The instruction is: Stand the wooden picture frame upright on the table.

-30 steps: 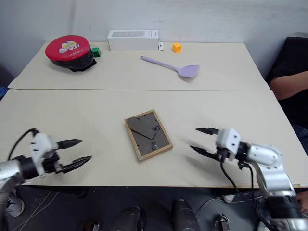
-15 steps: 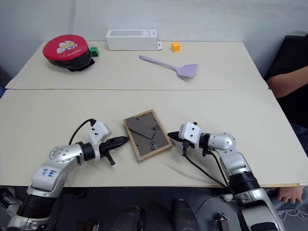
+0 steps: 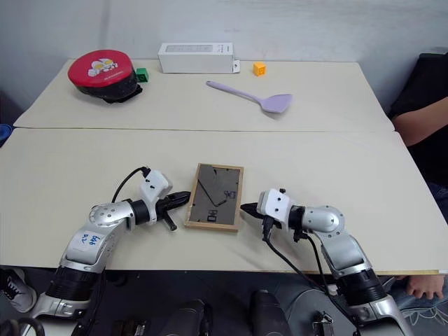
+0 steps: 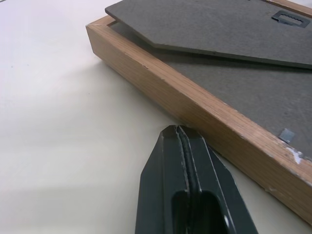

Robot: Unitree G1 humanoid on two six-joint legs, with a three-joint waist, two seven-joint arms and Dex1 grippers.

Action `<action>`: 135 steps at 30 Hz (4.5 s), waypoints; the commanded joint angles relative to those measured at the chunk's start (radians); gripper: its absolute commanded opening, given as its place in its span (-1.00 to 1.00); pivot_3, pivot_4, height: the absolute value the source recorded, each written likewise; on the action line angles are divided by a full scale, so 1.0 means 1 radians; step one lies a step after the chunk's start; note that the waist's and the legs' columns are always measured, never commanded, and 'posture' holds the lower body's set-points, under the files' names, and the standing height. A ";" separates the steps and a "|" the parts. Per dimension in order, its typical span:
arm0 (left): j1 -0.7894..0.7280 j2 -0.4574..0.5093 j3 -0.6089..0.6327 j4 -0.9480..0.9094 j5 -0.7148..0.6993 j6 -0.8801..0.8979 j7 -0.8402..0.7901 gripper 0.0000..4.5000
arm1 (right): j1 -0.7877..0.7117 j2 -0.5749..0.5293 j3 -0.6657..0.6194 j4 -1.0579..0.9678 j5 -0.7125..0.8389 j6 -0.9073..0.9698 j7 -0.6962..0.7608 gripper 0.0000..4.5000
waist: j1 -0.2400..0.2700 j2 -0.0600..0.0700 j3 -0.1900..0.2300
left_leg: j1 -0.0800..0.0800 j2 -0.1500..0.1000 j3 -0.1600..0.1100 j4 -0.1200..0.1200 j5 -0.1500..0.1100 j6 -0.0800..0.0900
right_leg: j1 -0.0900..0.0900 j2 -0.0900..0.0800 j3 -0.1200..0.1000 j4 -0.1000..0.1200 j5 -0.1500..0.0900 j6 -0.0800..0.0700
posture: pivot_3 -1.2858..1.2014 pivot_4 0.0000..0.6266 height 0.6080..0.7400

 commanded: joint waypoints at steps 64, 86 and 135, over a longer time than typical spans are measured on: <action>-0.199 0.097 0.119 0.098 -0.667 0.828 -0.097 -0.43 | -0.069 -0.060 -0.186 -0.262 0.601 0.525 -0.020 0.59 | 0.000 0.000 0.000 | 0.000 0.000 -0.003 0.002 0.001 -0.003 | 0.000 0.000 0.000 0.002 0.000 0.000 | 0.03 -0.52 1.00; -0.199 0.029 0.102 0.084 -0.623 0.800 -0.135 -0.43 | -0.289 0.105 -0.026 -0.197 0.549 0.735 -0.031 0.59 | 0.009 0.000 0.000 | -0.003 -0.003 -0.005 0.002 0.001 0.001 | 0.001 -0.003 -0.002 -0.004 0.001 0.001 | 0.03 -0.52 1.00; -0.435 0.254 -0.184 0.518 -1.754 1.122 0.361 -0.43 | -0.221 0.014 -0.094 0.377 -0.494 -1.066 -0.483 -0.30 | -0.024 -0.001 0.000 | -0.001 -0.003 -0.004 0.001 0.003 -0.003 | -0.002 0.001 0.001 0.001 0.001 0.001 | 0.03 -0.52 1.00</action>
